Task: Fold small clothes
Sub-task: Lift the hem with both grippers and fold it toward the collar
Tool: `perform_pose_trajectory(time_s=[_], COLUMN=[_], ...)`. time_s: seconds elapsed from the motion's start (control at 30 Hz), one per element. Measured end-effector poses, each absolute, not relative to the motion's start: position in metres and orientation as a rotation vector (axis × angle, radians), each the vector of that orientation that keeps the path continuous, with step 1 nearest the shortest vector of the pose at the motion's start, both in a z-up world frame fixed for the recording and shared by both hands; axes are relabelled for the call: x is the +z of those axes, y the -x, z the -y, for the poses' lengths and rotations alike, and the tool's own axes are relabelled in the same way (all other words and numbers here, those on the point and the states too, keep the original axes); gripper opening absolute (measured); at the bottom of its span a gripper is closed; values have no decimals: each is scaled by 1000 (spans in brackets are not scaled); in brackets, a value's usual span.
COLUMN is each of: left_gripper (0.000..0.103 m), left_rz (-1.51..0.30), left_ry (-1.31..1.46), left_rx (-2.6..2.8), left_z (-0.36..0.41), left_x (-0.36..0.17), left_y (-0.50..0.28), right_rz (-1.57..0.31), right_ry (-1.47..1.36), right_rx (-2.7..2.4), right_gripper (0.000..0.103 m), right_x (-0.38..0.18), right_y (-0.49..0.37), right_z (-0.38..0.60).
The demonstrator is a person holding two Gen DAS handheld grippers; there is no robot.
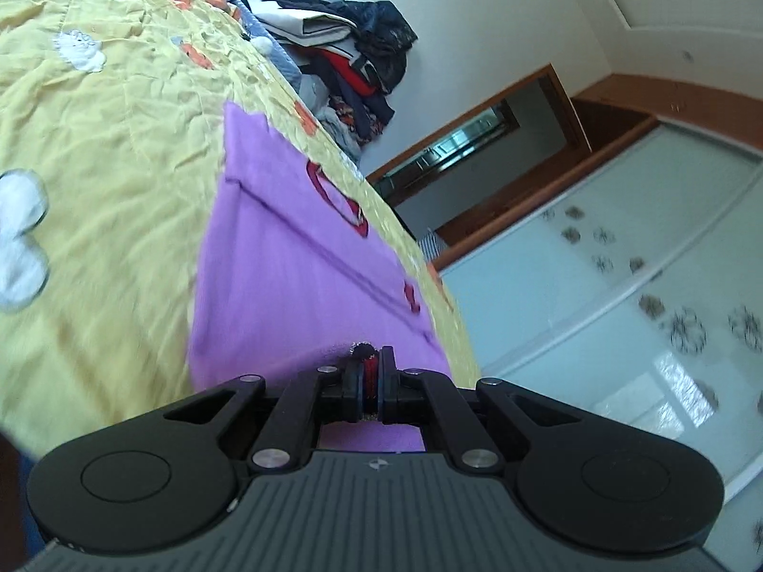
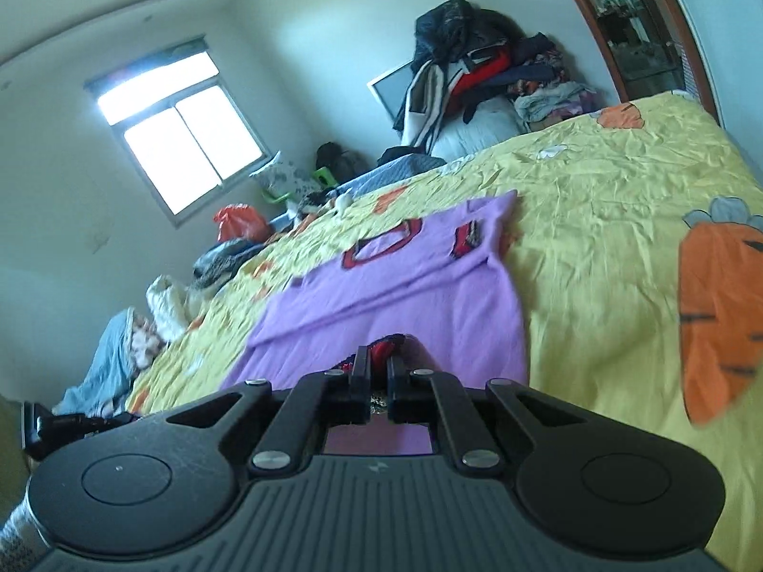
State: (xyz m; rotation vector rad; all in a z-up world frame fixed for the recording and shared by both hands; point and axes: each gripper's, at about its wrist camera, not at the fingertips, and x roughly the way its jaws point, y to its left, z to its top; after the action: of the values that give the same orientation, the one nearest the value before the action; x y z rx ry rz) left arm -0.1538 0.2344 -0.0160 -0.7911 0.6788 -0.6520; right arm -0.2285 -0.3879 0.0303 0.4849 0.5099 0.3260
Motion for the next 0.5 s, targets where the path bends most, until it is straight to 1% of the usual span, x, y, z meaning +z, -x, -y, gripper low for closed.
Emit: perform_pose_trajectory(time_s=[0.27,0.5], left_gripper=[3,3], left_rz=[-750,-769], left_ry=[803,828], left_rx=[-598,-558], left_z=[-221,-215], left_x=[-19,-25], left_y=[42,-34], right_rz=[-560,-614], right_ry=[-505,-521], right_rx=[285,283], right_gripper=[5,5], right_x=[17,5], right_y=[115,27], right_z=[403,407])
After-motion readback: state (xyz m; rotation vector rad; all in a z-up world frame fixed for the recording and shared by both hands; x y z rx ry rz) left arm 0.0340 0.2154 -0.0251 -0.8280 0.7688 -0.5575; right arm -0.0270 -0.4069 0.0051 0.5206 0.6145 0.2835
